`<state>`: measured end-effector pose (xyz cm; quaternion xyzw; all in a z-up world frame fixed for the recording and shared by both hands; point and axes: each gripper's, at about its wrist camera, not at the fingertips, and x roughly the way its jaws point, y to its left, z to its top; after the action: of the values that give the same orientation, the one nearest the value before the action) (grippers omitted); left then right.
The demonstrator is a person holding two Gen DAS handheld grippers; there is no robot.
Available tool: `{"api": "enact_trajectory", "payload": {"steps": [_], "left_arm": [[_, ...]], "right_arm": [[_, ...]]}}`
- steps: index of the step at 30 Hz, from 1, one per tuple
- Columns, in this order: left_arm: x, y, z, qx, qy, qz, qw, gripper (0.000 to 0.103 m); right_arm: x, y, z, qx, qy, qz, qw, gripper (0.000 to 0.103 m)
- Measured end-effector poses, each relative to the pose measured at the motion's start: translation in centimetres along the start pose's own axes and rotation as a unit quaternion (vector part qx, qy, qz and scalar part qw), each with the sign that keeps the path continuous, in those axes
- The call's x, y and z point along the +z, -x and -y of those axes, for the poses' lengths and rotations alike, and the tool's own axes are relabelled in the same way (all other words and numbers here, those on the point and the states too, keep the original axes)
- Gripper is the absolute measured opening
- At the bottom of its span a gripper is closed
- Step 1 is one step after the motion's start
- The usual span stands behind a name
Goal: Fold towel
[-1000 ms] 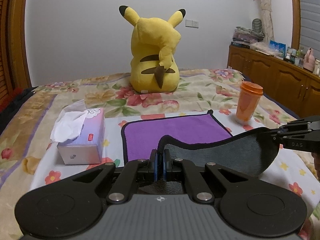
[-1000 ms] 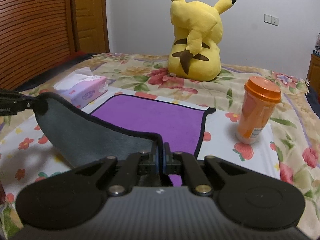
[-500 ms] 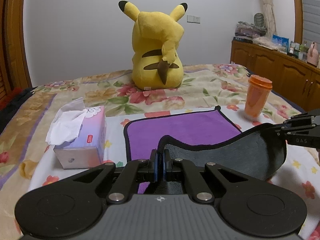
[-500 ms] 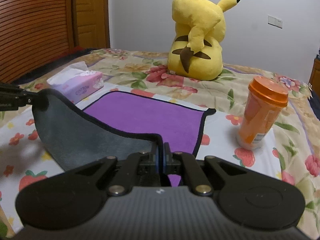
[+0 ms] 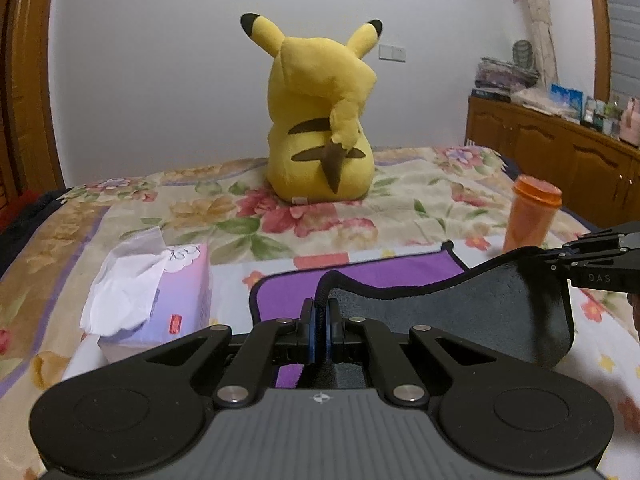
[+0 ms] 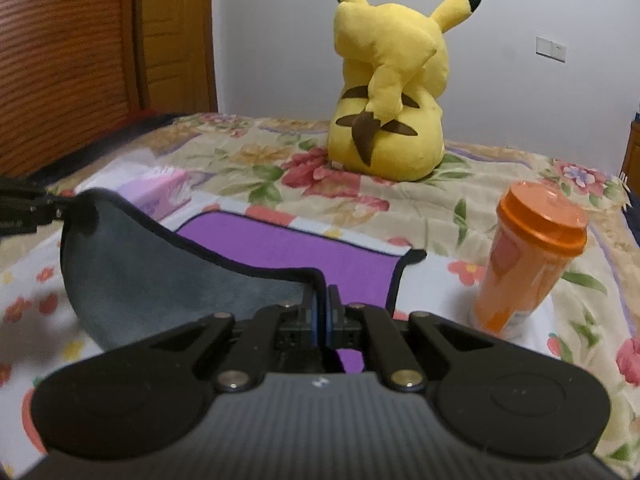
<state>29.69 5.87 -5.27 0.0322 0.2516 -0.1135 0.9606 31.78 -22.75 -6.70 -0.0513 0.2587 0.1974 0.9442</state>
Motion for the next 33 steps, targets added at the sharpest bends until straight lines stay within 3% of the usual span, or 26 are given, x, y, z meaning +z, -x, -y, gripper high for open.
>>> {"api": "enact_trajectory", "payload": {"steps": [11, 19, 33], "left_arm": [[2.4, -1.7, -1.5, 0.021, -0.001, 0.029, 0.9994, 0.008], [3.7, -5.2, -1.8, 0.034, 0.006, 0.047, 0.9983, 0.008], [2.4, -11.5, -2.5, 0.053, 0.013, 0.008, 0.9985, 0.008]], "right_arm": [[2.8, -2.0, 0.7, -0.009, -0.005, 0.030, 0.999, 0.004], [4.4, -4.0, 0.8, -0.028, 0.000, 0.041, 0.999, 0.004], [3.0, -9.4, 2.3, -0.065, 0.008, 0.013, 0.998, 0.004]]}}
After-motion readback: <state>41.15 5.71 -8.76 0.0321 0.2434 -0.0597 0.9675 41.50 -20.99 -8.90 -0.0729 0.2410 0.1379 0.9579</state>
